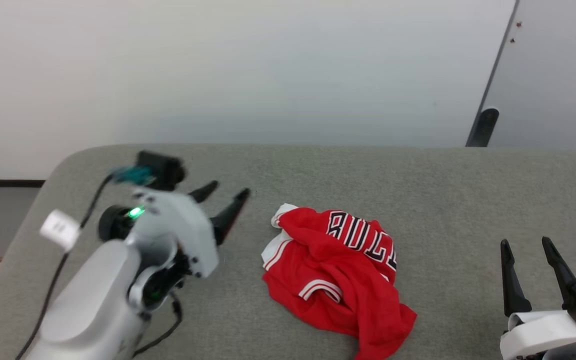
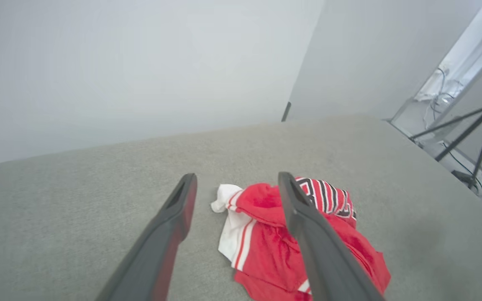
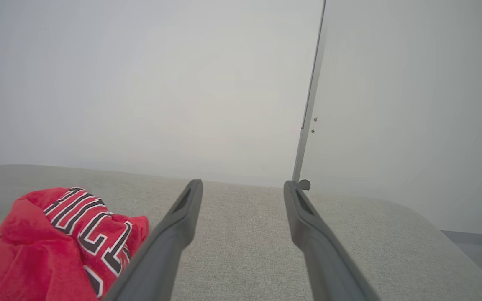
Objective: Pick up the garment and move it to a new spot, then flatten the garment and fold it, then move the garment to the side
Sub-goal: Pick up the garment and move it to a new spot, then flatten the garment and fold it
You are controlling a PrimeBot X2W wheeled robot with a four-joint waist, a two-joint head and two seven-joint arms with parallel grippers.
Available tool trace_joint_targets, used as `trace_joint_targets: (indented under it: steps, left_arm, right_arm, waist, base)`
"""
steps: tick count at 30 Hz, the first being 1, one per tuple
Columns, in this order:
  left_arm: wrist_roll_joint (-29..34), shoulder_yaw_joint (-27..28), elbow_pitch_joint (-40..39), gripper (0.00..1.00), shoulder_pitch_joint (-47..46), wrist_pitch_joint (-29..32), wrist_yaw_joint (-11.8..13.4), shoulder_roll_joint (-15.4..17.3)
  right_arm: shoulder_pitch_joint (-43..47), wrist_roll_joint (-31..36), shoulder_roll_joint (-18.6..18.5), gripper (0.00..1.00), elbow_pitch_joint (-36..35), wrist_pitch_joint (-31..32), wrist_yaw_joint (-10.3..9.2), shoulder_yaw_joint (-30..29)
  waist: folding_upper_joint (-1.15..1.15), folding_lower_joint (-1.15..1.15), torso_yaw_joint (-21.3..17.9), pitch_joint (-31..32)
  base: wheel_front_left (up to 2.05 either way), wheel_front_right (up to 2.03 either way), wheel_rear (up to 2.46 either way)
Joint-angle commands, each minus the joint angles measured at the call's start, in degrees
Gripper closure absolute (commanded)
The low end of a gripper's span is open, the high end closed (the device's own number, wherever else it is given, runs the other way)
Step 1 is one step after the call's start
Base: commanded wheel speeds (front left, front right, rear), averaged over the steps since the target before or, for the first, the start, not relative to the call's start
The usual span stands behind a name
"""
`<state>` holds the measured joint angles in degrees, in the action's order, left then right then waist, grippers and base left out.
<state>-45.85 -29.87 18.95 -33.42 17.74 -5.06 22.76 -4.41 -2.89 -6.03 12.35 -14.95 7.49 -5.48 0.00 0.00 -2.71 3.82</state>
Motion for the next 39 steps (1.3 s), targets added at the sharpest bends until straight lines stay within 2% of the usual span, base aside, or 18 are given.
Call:
trace_joint_targets:
  steps: [1, 9, 16, 20, 27, 35, 39]
  left_arm:
    - [0.4, 0.7, -0.4, 0.0, 2.0, -3.0, -0.5, 0.8]
    - [3.4, 3.1, -0.6, 0.0, 8.6, -19.8, -1.4, 2.6]
    - [4.8, 5.2, 1.1, 0.0, 13.1, -30.1, -1.2, 3.3]
    - [4.2, 7.5, 2.3, 0.0, 15.5, -32.0, -1.3, 3.7]
    - [7.6, 9.4, 4.6, 0.0, 17.5, -32.8, -0.7, 4.7]
    - [11.3, 17.2, 3.8, 0.0, 20.1, -32.9, -0.2, 3.3]
    - [12.5, 18.8, 3.3, 0.0, 20.9, -32.9, -0.6, 3.0]
  right_arm:
    - [0.6, 0.3, -0.3, 0.0, -0.1, -0.3, 0.0, 0.0]
    - [1.9, -0.5, -1.2, 0.0, -0.7, -0.3, 0.0, -0.4]
    - [3.3, -0.7, -1.4, 0.0, -1.4, -0.3, 0.0, -1.6]
    - [4.4, -0.2, -1.5, 0.0, -1.5, -0.3, 0.0, -2.7]
    - [5.4, 0.5, -1.5, 0.0, -1.9, -0.3, 0.0, -4.3]
    - [6.4, 1.1, -0.8, 0.0, -2.4, -0.3, 0.0, -5.1]
    - [6.1, 1.1, -0.7, 0.0, -2.4, -0.3, 0.0, -5.2]
  waist:
    - [0.0, 0.0, 0.8, 0.6]
    - [0.0, 0.0, 2.4, 1.4]
    - [0.0, 0.0, 3.9, 1.8]
    - [0.0, 0.0, 4.7, 1.9]
    - [0.0, 0.0, 5.7, 1.9]
    - [0.0, 0.0, 5.5, 1.9]
    - [0.0, 0.0, 5.4, 1.8]
  base:
    - [0.0, 0.0, 0.0]
    - [0.0, 0.0, 0.0]
    - [0.0, 0.0, 0.0]
    - [0.0, 0.0, 0.0]
    - [0.0, 0.0, 0.0]
    - [0.0, 0.0, 0.0]
    - [0.0, 0.0, 0.0]
